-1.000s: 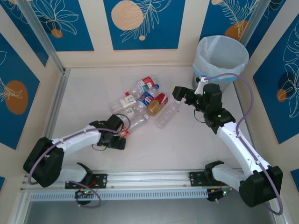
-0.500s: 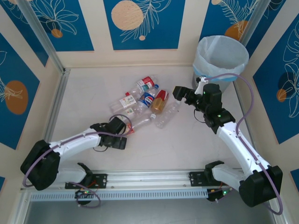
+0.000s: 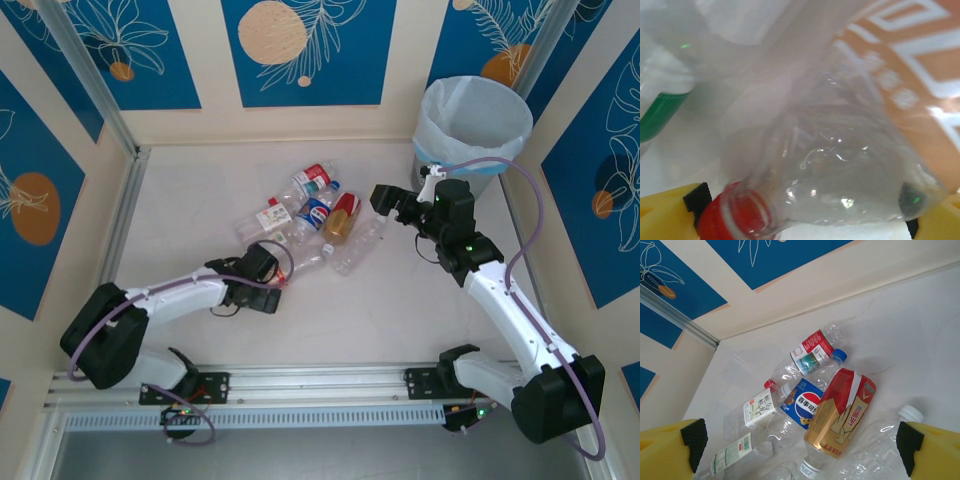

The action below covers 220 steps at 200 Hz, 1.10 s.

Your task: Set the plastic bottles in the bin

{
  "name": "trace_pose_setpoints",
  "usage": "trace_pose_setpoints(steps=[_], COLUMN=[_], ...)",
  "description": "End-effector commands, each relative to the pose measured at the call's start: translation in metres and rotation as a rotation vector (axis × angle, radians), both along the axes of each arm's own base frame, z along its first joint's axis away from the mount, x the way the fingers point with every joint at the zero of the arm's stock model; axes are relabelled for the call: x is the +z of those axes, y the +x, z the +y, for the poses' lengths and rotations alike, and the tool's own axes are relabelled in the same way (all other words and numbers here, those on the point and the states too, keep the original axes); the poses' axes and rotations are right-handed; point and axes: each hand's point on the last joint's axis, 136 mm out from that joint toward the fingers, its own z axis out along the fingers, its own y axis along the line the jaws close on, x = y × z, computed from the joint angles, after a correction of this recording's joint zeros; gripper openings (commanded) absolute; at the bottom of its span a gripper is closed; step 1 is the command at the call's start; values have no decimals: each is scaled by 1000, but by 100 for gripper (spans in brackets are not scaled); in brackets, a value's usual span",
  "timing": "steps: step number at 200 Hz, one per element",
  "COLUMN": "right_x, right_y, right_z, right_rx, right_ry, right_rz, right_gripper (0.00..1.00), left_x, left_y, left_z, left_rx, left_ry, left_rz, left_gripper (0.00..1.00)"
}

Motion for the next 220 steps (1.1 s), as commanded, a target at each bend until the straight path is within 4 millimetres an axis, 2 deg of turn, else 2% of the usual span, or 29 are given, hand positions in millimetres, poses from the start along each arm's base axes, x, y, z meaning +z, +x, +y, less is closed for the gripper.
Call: trace_pose_setpoints(steps=[1,66,133,152,190,220], right_x=[-2,-4,-2,-3,-4,-10], right_y=[-2,-3,-2,-2,-3,-10], right_z=[-6,-8,-9,-9,-8,-4], right_rx=[-29,-35,-41,-42,-36,-7], right_ry=[-5,-10,-13,-14,-15,-11], right_rz=[3,9,3,5,13,57], right_gripper=[99,99,99,99,99,99], left_x=[2,2,-2,-5,-4,6], left_y=[1,-11,-14,-15,-16,-17], left_z=[-16,-11,-18,-20,-24,-29], left_rx=[-73,-55,-91,-102,-125,-150], left_ry=[-37,-57,-49,-37,-31,-62], left_rz=[9,25,47,57,53,17], left_gripper=[95,78,56,53,36,20])
